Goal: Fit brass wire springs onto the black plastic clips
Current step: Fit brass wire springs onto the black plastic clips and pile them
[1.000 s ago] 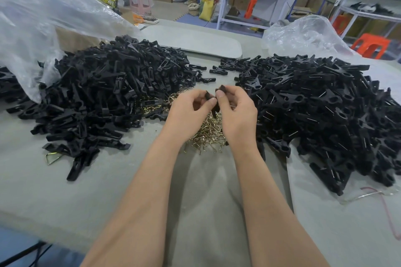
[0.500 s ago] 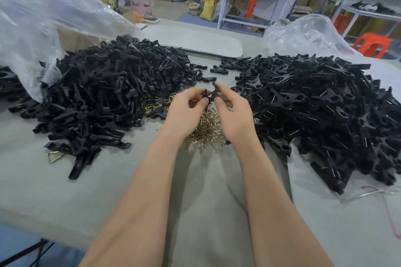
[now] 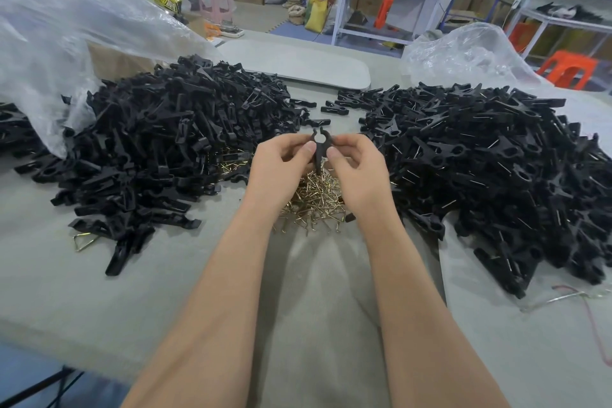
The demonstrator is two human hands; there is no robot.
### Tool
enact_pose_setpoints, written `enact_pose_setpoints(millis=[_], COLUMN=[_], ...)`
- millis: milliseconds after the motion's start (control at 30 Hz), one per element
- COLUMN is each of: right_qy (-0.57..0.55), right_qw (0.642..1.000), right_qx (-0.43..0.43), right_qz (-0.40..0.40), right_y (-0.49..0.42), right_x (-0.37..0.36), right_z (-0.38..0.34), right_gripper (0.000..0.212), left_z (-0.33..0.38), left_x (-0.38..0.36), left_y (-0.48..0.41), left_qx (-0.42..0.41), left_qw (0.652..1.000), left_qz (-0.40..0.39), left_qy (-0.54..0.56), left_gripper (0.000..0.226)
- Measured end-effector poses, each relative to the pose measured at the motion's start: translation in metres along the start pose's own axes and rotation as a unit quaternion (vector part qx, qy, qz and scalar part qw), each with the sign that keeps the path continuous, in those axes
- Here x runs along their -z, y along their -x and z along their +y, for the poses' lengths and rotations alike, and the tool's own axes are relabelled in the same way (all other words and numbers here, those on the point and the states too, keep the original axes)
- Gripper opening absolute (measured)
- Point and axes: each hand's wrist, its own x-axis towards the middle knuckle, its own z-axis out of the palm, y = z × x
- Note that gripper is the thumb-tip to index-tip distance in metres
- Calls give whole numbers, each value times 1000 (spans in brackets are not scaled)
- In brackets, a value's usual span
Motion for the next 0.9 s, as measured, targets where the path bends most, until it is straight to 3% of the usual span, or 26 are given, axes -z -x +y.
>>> enact_pose_setpoints(millis=[167,300,400,467,533,633,700,767,900], right_qy=[-147,-316,-350,-207,64,304,408,412,179], right_qw=[988,939,925,973,997,949,906,902,965], right_qx=[-45,-92,-117,-92,-30,26,41,67,92], right_qz=[-21,-103,-91,-41,-6,-78,-104,-108,-169], right_y=[-2,0,2,2,3,9,12,15,25], right_x=[6,9,7,5,3,-9,-23,-37,-51], right_z=[1,-7,-12,-11,-5,1,5,5,-3], right_gripper=[14,21,15,11,24,36,35,31,45], left_z=[4,6,9,12,15,18,20,21,21], left_x=[0,6,9,14,23,32,33,32,32], left_y=[2,1,0,-3,-6,-7,-6,-5,-7], left_qx=[17,39,43,48,58,74,74,80,88], left_qw=[997,990,983,962,909,821,791,777,777], left_qz=[-37,-95,-84,-25,47,123,140,149,148], left_qy=[66,99,157,267,410,553,591,606,605], left_gripper=[15,18,14,16,9,10,10,10,14])
